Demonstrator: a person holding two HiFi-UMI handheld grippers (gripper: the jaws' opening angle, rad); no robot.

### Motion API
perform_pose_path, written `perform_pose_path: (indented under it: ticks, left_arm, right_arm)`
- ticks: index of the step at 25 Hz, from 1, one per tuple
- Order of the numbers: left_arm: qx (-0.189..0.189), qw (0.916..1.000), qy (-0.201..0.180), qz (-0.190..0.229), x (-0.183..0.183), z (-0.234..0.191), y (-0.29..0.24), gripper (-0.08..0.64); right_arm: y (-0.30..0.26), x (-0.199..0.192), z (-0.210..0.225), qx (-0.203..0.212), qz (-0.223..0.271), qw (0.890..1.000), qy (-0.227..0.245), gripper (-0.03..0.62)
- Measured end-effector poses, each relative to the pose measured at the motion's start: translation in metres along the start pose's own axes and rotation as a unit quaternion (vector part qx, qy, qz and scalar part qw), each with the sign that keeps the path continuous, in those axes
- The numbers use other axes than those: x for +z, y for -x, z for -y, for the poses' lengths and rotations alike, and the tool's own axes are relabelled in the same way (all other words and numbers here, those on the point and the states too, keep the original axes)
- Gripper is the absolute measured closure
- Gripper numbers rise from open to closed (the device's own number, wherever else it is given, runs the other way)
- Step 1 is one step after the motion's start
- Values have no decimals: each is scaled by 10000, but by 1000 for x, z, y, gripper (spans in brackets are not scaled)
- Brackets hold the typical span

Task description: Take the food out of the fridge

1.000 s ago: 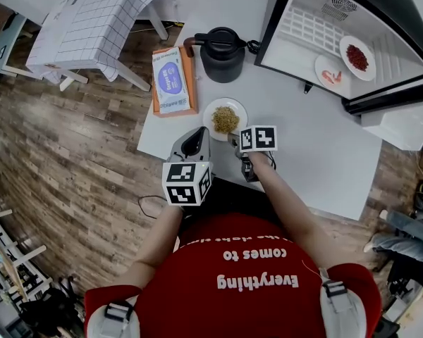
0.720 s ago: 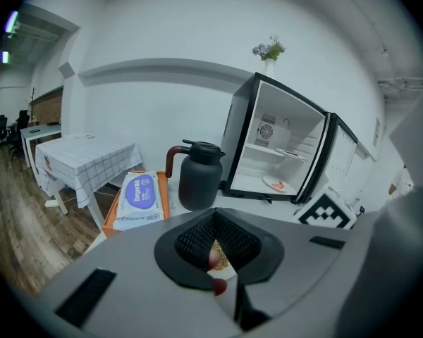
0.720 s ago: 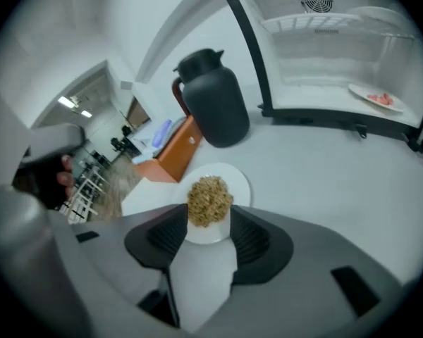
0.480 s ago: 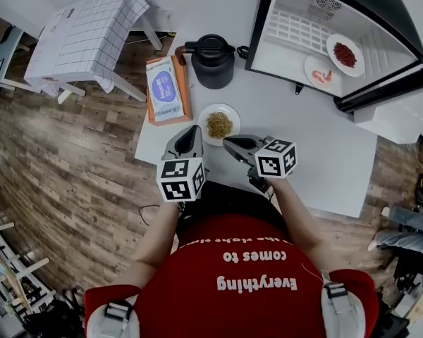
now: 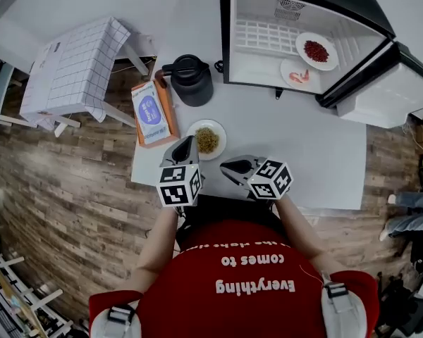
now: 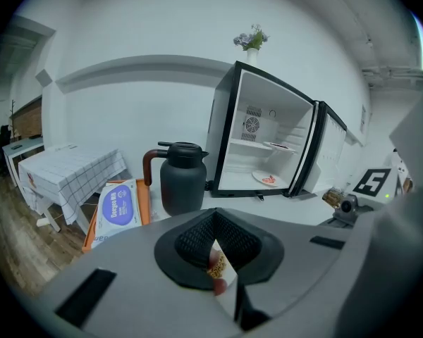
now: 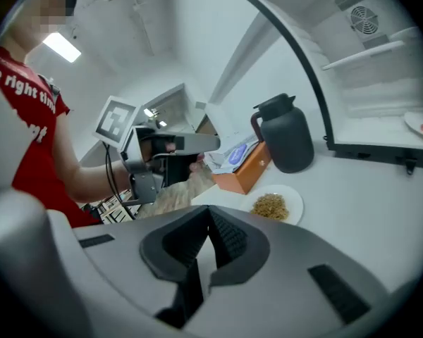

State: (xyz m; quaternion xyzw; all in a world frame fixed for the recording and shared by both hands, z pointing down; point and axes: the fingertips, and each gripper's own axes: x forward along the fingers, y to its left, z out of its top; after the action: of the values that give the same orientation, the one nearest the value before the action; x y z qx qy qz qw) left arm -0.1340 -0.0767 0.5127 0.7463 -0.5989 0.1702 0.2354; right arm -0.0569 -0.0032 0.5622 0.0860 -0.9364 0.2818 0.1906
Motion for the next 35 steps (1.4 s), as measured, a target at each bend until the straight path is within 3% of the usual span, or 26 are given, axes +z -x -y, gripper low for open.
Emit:
perform_pose_path:
  ticks: [5,8,11,13,19,23,25,28,32,35]
  left_arm:
    - [-122,9997,-197,-35,6,16,-9,554]
    - [-246,9993,-280,-40,11,29,-15,554]
    - [-393,9985,-377,-25,18,42,-22,554]
    - [-512,9978,-411,-11,23,51,-27,554]
    - [-823,9956,-453,73,39,74,-42,554]
    - [-914,9946,-487,51,43,82,-50,554]
    - [-919,9946,-480,16,43,83,-54,554]
    - [-943,9944,-485,-36,43,85,-59,554]
    - [-951,9942,-499,-75,44,88,-66,554]
    - [-974,9938,-525,-120,43,93,-70,554]
  right_arm:
    - [43,6,48,-819,163,9956,-430,580]
    - [82,19,73,-1013,824,9866,-983,580]
    - [121,40,90,-943,1733,9694,-1463,578]
    - [147,54,102,-891,2369,9510,-1778,578]
    - [212,90,137,-701,3916,8796,-2607,578]
    - [240,94,167,-1224,4148,8611,-2674,577]
    - [254,96,182,-1388,4321,8468,-2774,577]
    - [278,98,208,-1693,4626,8166,-3008,574]
    - [299,105,238,-1721,4996,7744,-3481,472]
    - [307,114,257,-1694,5145,7519,-3757,436]
